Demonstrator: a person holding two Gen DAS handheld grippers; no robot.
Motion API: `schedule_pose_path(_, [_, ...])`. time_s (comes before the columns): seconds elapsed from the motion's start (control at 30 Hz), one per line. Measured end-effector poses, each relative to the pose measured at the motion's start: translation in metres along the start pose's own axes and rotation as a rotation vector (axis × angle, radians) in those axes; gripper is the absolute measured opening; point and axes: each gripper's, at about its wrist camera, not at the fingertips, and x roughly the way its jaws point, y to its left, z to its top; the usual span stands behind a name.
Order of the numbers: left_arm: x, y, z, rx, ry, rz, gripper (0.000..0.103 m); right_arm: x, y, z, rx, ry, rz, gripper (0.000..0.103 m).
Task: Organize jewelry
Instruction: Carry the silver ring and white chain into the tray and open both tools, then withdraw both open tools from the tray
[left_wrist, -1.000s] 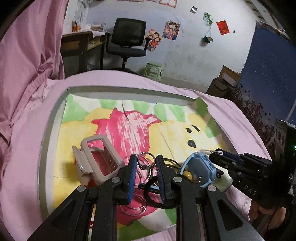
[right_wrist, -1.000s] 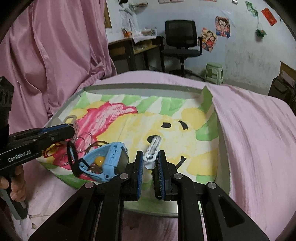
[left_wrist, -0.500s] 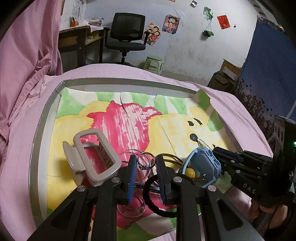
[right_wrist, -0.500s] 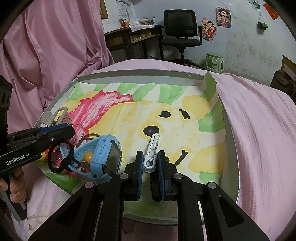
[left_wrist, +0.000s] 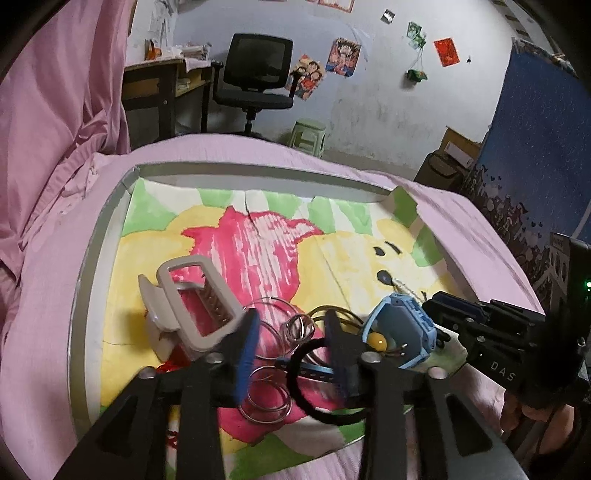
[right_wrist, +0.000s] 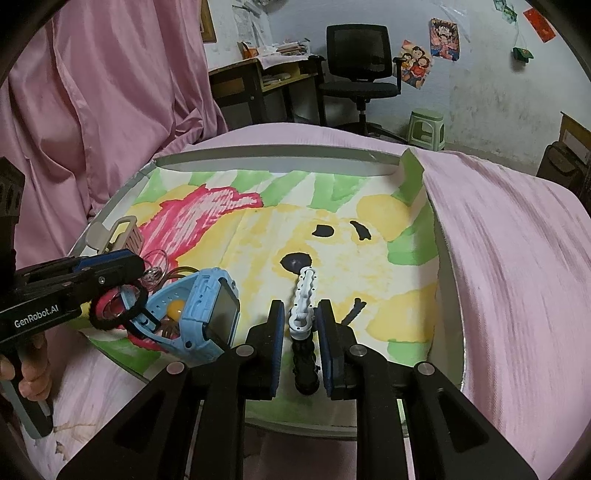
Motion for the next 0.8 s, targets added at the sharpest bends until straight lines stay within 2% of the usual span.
schedule_pose_path(0.07, [-0.006,-0.002,-0.001,0.005,-0.028,0.012,0.057,-0.004,0.001,0.0,-0.006,-0.013,-0.004,0.018])
schedule_pose_path(0.17, [-0.013,-0.003,-0.001,0.017,-0.062,0.024,0.058,-0.01,0.001,-0.001,-0.01,-0.038,-0.009,0.03])
schedule_pose_path(0.23, [-0.017,-0.004,-0.002,0.02,-0.08,0.035,0.059,-0.016,0.001,-0.001,-0.009,-0.058,-0.011,0.032])
schedule_pose_path(0.33, [-0.024,-0.005,-0.005,0.023,-0.109,0.056,0.07,-0.023,-0.001,0.0,-0.006,-0.081,-0.014,0.032])
schedule_pose_path(0.4, [-0.029,-0.005,-0.006,0.026,-0.128,0.068,0.076,-0.03,-0.001,0.0,-0.001,-0.107,-0.017,0.041])
schedule_pose_path(0.53, [-0.039,-0.007,-0.009,0.033,-0.157,0.092,0.084,-0.044,0.0,-0.001,0.009,-0.162,-0.024,0.049])
schedule_pose_path(0.6, [-0.046,-0.007,-0.013,0.031,-0.177,0.109,0.094,-0.052,-0.001,-0.001,0.02,-0.19,-0.025,0.057])
schedule_pose_path(0.63, [-0.049,-0.007,-0.014,0.028,-0.187,0.119,0.096,-0.056,-0.001,-0.002,0.023,-0.204,-0.028,0.059])
schedule_pose_path(0.8, [-0.067,-0.003,-0.019,0.008,-0.239,0.135,0.102,-0.068,0.002,-0.002,0.022,-0.245,-0.032,0.085])
